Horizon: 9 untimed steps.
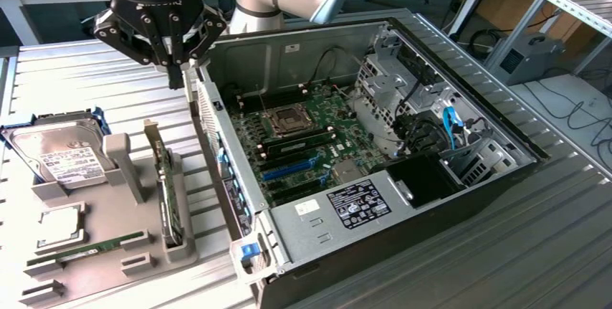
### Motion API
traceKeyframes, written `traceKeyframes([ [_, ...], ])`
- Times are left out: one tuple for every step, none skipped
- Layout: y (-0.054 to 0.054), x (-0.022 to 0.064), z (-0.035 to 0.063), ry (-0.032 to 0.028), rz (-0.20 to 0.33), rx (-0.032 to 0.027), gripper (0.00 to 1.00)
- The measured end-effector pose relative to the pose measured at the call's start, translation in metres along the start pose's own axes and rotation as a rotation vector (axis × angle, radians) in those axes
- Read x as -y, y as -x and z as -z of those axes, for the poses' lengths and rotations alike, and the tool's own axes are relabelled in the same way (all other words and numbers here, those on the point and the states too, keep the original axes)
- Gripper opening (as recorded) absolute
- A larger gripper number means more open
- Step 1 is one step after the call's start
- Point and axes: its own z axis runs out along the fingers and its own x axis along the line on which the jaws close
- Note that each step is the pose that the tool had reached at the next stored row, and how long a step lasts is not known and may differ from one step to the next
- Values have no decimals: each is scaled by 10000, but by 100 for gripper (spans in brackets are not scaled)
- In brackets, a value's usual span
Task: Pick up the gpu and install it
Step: 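Reach for the gpu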
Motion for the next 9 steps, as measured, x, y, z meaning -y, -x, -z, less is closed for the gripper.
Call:
traceKeyframes([
  [-6,0,1,-1,0,-1,11],
  [-12,1,0,0,0,0,11],
  [-15,1,1,-1,-1,0,11],
  [-23,2,1,0,-1,0,11],
  [-31,2,1,0,-1,0,11],
  [-38,3,1,-1,-1,-1,11],
  [-45,3,1,0,-1,0,11],
  [-50,4,2,-1,0,-1,11],
  [-56,4,2,-1,0,-1,11],
])
